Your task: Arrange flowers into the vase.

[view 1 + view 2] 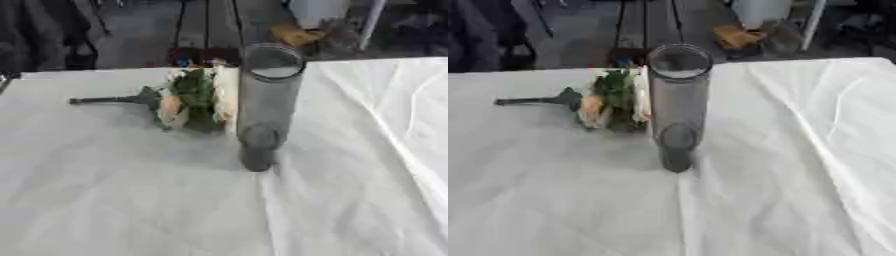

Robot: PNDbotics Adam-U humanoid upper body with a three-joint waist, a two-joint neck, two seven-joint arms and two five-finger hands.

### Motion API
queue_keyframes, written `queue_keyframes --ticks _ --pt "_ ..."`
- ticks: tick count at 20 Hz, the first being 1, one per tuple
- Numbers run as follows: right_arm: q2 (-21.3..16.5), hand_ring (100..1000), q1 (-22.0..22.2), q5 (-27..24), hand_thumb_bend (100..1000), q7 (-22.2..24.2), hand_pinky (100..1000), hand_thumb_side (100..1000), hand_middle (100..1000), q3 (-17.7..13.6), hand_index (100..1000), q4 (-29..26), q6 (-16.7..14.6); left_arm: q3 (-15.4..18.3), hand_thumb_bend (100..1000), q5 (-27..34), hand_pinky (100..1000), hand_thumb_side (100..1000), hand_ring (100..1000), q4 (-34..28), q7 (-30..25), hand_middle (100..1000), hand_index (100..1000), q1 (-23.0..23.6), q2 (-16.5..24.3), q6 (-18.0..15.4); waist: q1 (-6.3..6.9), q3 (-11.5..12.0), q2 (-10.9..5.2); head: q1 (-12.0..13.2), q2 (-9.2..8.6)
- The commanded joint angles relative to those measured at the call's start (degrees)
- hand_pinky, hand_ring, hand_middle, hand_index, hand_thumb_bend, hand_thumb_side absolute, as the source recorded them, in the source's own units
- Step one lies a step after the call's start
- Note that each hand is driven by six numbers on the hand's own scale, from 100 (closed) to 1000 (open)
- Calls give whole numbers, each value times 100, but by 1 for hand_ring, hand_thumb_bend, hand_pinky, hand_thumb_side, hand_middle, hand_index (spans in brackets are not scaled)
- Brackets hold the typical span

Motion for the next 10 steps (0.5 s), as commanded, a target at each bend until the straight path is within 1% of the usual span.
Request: queue_keyframes --ticks 1,4,6,9,10 --pt "-122 743 -106 -49 100 34 703 832 779 -22 843 -33 -9 -55 557 -266 609 791 702 142 -171 750 838 -250 362 44 -7 -15 -90 11 -15" --pt "-121 742 -108 -50 100 53 703 832 779 -13 843 -33 -13 -177 600 -609 615 740 704 484 -352 750 840 -513 519 111 -2 -46 -113 18 -25" --pt "-115 742 -105 -51 100 65 703 832 779 -9 843 -32 -17 -284 610 -837 620 713 705 814 -500 748 840 -733 581 123 3 -67 -128 20 -31" --pt "-103 742 -111 -52 100 100 703 832 779 16 843 -35 -22 -433 609 -1158 625 682 707 1355 -753 745 840 -1101 579 80 11 -110 -143 24 -41" --pt "-101 742 -112 -52 100 112 703 833 779 24 843 -35 -23 -465 598 -1254 624 654 703 1524 -818 738 836 -1226 556 58 12 -128 -147 22 -42"
